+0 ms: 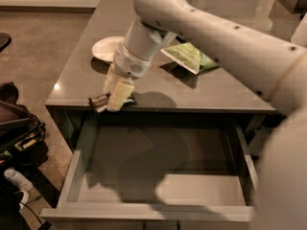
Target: Place rxbar chocolate into top drawer
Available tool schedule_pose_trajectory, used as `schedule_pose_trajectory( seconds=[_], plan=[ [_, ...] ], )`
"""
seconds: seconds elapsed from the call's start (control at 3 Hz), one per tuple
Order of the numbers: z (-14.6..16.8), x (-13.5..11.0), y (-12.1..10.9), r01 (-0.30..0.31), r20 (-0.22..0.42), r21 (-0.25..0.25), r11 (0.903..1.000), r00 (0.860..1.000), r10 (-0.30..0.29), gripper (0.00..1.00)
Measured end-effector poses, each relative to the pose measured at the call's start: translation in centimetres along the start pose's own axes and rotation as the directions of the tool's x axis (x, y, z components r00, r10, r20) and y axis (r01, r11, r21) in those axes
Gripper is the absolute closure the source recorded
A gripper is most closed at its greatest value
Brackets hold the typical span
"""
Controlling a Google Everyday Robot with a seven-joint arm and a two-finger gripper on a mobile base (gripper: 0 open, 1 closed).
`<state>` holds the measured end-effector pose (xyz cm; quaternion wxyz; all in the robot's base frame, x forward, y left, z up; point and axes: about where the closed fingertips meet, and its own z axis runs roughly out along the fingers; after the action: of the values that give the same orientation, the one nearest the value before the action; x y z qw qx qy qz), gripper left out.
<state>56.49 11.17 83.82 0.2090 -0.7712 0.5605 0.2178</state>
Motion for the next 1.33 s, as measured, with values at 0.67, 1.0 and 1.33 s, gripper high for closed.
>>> schedule_pose_trajectory(
  seconds=[0.67,1.0,1.33],
  plan=[
    [-7.4,-5.0,10.8,-0.184,0.109,0.296,0.9374,0.981,0.158,1.00],
    [-7.0,-1.5,15.5,-0.304,0.102,0.370,0.8779,0.953,0.287,1.00],
    [-2.5,4.1,16.6,-0.377,0.086,0.374,0.8471,0.924,0.374,1.00]
  ],
)
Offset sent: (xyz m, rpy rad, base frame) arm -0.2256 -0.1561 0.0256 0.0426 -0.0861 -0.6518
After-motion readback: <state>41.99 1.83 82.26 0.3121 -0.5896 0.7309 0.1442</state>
